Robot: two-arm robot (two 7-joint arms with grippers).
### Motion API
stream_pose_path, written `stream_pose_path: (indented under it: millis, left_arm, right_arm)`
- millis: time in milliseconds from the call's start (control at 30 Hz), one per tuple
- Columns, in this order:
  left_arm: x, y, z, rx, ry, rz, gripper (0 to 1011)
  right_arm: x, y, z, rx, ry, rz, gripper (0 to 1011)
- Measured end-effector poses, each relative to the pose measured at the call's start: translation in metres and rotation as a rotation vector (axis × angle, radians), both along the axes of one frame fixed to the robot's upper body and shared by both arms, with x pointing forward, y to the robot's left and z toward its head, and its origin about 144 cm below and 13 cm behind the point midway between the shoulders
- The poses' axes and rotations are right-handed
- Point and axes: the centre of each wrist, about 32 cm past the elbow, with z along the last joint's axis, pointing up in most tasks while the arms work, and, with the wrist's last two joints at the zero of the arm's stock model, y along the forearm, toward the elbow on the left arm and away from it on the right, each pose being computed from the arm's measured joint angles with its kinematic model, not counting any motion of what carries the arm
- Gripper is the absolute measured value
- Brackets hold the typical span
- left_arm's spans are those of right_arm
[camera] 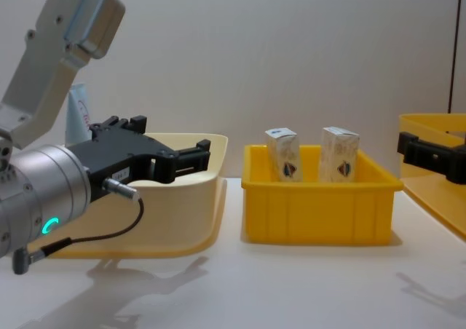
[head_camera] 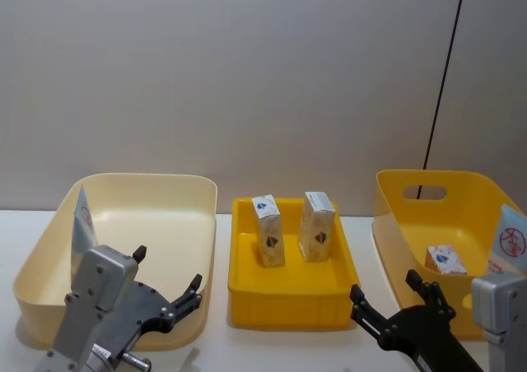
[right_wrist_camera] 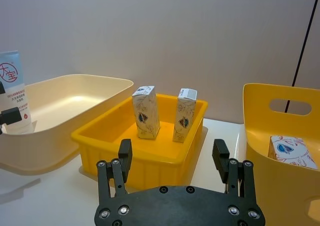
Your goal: Bimanual collaborative sorting of washing and personal care products
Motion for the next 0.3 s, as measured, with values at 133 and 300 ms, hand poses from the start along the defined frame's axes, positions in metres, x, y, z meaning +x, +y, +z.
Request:
stream_pose_path:
  millis: [133, 300]
  left_arm:
    - [0.0000, 0.0000, 0.0000, 0.000, 0.000, 0.000, 1003]
    - [0.0000, 0.0000, 0.0000, 0.000, 0.000, 0.000, 1003]
  right_arm:
    - [0.0000, 0.0000, 0.0000, 0.000, 0.000, 0.000, 1001]
    - [0.0000, 0.0000, 0.0000, 0.000, 0.000, 0.000, 1001]
